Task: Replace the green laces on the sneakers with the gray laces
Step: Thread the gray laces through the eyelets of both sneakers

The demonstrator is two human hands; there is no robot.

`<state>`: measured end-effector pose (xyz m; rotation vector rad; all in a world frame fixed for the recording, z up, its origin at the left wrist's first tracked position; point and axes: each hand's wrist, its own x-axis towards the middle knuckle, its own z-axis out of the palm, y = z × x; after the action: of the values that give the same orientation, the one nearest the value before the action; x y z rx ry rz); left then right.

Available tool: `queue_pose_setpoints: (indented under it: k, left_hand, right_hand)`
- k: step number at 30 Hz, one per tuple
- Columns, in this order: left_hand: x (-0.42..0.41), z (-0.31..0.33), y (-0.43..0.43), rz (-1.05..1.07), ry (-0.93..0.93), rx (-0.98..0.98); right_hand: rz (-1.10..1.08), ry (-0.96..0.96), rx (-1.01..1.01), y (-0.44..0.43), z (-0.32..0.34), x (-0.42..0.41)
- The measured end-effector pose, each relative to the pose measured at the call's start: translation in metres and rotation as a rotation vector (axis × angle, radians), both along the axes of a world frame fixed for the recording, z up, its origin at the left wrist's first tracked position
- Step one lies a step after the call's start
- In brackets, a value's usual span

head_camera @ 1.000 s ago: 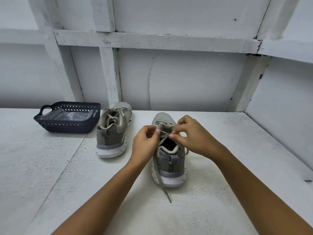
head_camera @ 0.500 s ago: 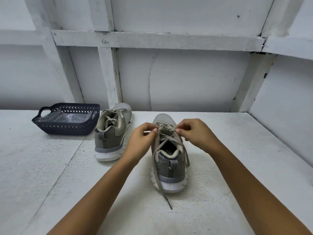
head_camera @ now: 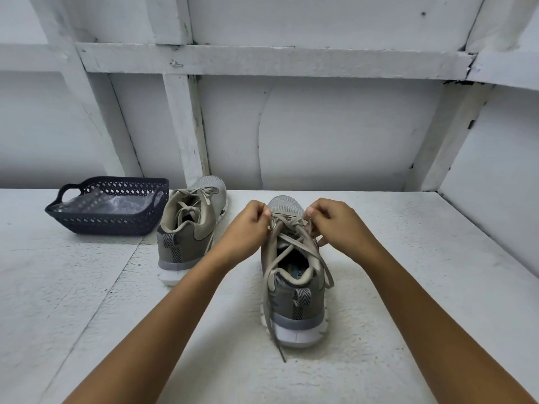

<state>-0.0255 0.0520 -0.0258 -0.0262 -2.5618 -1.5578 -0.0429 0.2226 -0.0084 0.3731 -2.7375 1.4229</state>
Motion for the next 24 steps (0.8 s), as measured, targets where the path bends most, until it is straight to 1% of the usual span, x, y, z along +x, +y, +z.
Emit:
queue_pose_setpoints:
  k: [2,3,5,8,13,17,20,22,24]
  left_hand:
    - [-0.002,0.001,-0.005,-0.03,-0.048,0.123]
    - [-0.002,0.002,-0.008,-0.059,-0.071,0.137]
    - [-0.003,0.006,-0.012,-0.13,-0.099,0.095]
    - [-0.003,0.012,-0.013,-0.166,-0.09,0.079]
    - [-0.011,0.012,-0.013,-0.2,-0.129,0.066]
    - [-0.016,0.004,-0.008,-0.171,-0.109,0.025]
    - [-0.02,0.002,-0.007,-0.132,-0.093,0.024]
    - [-0.021,0.002,-0.007,-0.128,-0.097,0.035]
    - [-0.022,0.004,-0.009,-0.129,-0.123,0.11]
  right_hand:
    - [0.01,-0.156,-0.142,0.006,0.001,-0.004]
    - [0.048,-0.201,-0.143,0.009,0.002,-0.006]
    - [0.144,-0.246,-0.097,0.013,0.004,-0.005]
    - [0.215,-0.218,-0.033,0.014,0.01,-0.007]
    - [0.243,-0.207,0.034,0.005,0.01,-0.015]
    - [0.135,-0.13,0.076,-0.002,0.0,-0.019]
    - [0.111,-0.092,0.091,-0.004,-0.005,-0.022]
    - [0.109,-0.123,0.038,-0.004,-0.006,-0.023]
    - [0.099,-0.198,-0.073,-0.002,-0.004,-0.025]
